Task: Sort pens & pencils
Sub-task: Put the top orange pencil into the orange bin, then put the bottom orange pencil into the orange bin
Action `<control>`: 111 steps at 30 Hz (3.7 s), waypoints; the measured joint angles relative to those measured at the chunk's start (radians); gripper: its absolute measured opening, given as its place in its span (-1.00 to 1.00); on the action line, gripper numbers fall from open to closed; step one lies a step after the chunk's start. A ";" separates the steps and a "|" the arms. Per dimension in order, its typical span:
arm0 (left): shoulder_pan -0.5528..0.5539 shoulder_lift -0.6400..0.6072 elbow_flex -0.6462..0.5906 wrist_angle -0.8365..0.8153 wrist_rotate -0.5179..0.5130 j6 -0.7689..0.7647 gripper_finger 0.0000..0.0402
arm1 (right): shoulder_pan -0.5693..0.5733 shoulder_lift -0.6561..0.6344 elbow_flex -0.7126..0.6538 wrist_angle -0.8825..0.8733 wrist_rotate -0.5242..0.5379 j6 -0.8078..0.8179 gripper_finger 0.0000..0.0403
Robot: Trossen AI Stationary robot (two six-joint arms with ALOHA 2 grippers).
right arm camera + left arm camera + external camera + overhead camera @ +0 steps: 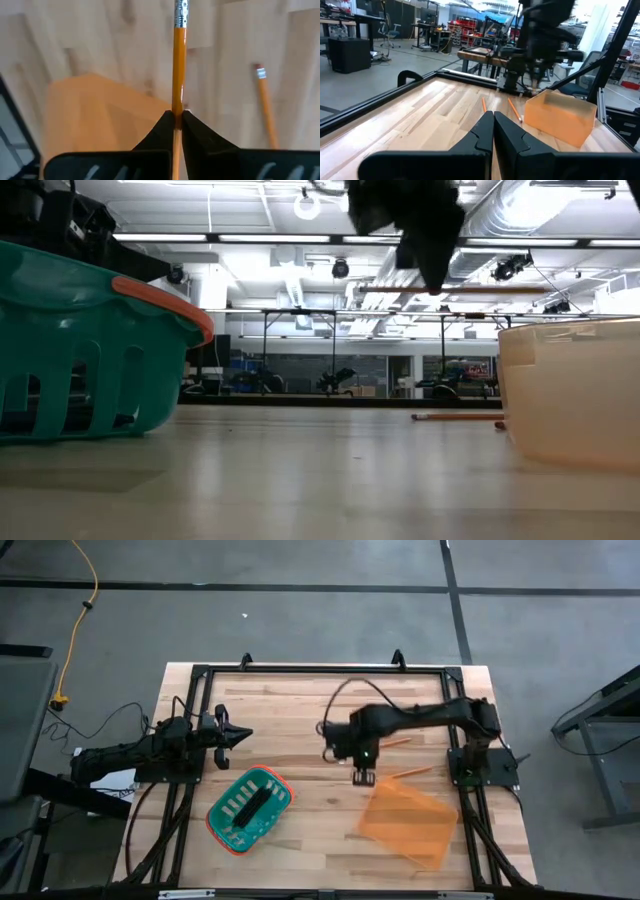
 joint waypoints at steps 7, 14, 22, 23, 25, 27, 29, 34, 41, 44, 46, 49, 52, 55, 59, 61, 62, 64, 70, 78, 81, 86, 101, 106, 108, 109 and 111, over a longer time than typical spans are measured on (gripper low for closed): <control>0.000 0.000 0.000 0.000 0.000 0.000 -1.00 | 0.149 -0.087 -0.109 0.039 0.003 0.301 -1.00; 0.000 0.000 0.000 0.000 0.000 0.000 -1.00 | 0.294 -0.199 -0.357 0.215 0.005 0.587 -1.00; 0.000 0.000 0.000 0.000 0.000 0.000 -1.00 | 0.394 -0.276 -0.600 0.456 0.000 0.833 -1.00; 0.000 0.000 0.000 0.000 0.000 0.000 -1.00 | 0.402 -0.280 -0.620 0.476 0.000 0.854 -1.00; 0.000 0.000 0.000 0.000 0.000 0.000 -1.00 | 0.416 -0.281 -0.653 0.505 0.000 0.890 -1.00; 0.000 0.000 0.000 0.000 0.000 0.000 -1.00 | 0.426 -0.282 -0.683 0.524 0.001 0.921 -1.00; 0.000 0.000 0.000 0.000 0.000 0.000 -1.00 | 0.432 -0.282 -0.712 0.548 0.004 0.963 -0.97; 0.000 0.000 0.000 0.000 0.000 0.000 -1.00 | 0.436 -0.282 -0.768 0.628 0.000 0.997 -0.80; 0.000 0.000 0.000 0.000 0.000 0.000 -1.00 | 0.405 -0.283 -0.730 0.568 -0.046 0.959 -0.51; 0.000 0.000 0.000 0.000 0.000 0.000 -1.00 | 0.379 -0.285 -0.667 0.500 -0.061 0.888 -0.46; 0.000 0.000 0.000 0.000 0.000 0.000 -1.00 | 0.360 -0.285 -0.616 0.433 -0.030 0.827 -0.46; 0.000 0.000 0.000 0.000 0.000 0.000 -1.00 | 0.318 -0.285 -0.558 0.300 0.000 0.754 -0.48; 0.000 0.000 0.000 0.000 0.000 0.000 -1.00 | 0.261 -0.297 -0.544 0.182 0.005 0.690 -0.49; 0.000 0.000 0.000 0.000 0.000 0.000 -1.00 | 0.204 -0.321 -0.565 0.150 0.001 0.603 -0.49; 0.000 0.000 0.000 0.000 0.000 0.000 -1.00 | 0.130 -0.370 -0.601 0.139 0.004 0.508 -0.49; 0.000 0.000 0.000 0.000 0.000 0.000 -1.00 | 0.101 -0.394 -0.618 0.138 0.032 0.447 -0.49; 0.000 0.000 0.000 0.000 0.000 0.000 -1.00 | 0.088 -0.404 -0.631 0.139 0.047 0.415 -0.49; 0.000 0.000 0.000 0.000 0.000 0.000 -1.00 | 0.063 -0.421 -0.666 0.146 0.055 0.362 -0.49; 0.000 0.000 0.000 0.000 0.000 0.000 -1.00 | 0.006 -0.438 -0.824 0.225 0.046 0.262 -0.47; 0.000 0.000 0.000 0.000 0.000 0.000 -1.00 | -0.018 -0.438 -0.962 0.402 0.042 0.093 -0.25; 0.000 0.000 0.000 0.000 0.000 0.000 -1.00 | -0.017 -0.436 -0.980 0.398 0.042 0.056 -0.19; 0.000 0.000 0.000 0.000 0.000 0.000 -1.00 | -0.017 -0.435 -0.981 0.412 0.042 0.016 -0.19; 0.000 0.000 0.000 0.000 0.000 0.000 -1.00 | -0.017 -0.337 -0.978 0.539 0.100 -0.121 -0.27; 0.000 0.000 0.000 0.000 0.000 0.000 -1.00 | -0.017 -0.325 -0.979 0.538 0.136 -0.137 -0.28; 0.000 0.000 0.000 0.000 0.000 0.000 -1.00 | -0.020 -0.325 -0.979 0.538 0.139 -0.157 -0.31; 0.000 0.000 0.000 0.000 0.000 0.000 -1.00 | -0.021 -0.325 -0.979 0.539 0.141 -0.162 -0.34; 0.000 0.000 0.000 0.000 0.000 0.000 -1.00 | -0.021 -0.325 -0.980 0.542 0.146 -0.180 -0.41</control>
